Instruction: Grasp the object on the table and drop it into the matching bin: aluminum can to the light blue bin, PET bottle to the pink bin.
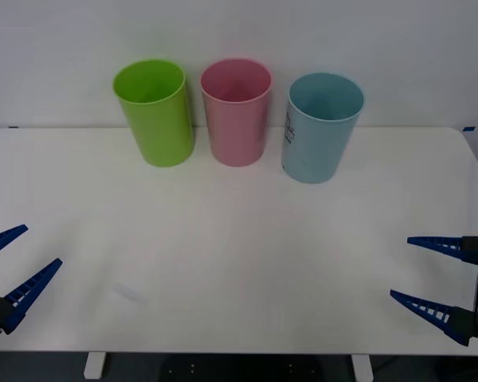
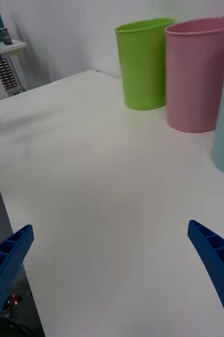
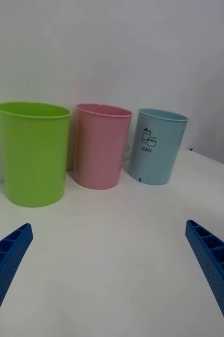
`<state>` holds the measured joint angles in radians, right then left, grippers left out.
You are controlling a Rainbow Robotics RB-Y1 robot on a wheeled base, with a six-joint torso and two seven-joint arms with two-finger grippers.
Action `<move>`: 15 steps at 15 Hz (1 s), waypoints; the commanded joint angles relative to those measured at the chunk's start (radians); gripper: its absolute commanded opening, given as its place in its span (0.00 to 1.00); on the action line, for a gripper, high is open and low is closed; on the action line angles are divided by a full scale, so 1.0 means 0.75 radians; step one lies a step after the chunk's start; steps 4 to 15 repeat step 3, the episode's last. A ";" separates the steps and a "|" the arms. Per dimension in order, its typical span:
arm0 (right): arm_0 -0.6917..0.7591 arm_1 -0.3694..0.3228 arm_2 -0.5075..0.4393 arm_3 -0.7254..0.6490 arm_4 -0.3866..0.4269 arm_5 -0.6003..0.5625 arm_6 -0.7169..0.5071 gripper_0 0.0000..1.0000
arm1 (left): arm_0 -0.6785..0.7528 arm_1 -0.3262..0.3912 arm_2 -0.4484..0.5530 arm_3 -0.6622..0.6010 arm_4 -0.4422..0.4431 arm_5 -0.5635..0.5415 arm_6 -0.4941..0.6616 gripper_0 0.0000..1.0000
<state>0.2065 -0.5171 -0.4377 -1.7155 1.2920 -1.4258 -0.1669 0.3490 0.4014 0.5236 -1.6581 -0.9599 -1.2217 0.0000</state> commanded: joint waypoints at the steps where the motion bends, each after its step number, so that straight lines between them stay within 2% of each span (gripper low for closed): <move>1: -0.001 0.000 0.001 0.003 -0.001 -0.001 0.000 1.00 | 0.000 0.000 0.000 0.000 0.000 0.000 0.000 1.00; 15: -0.001 0.000 0.001 0.003 -0.001 -0.001 0.000 1.00 | 0.000 0.000 0.000 0.000 0.000 0.000 0.000 1.00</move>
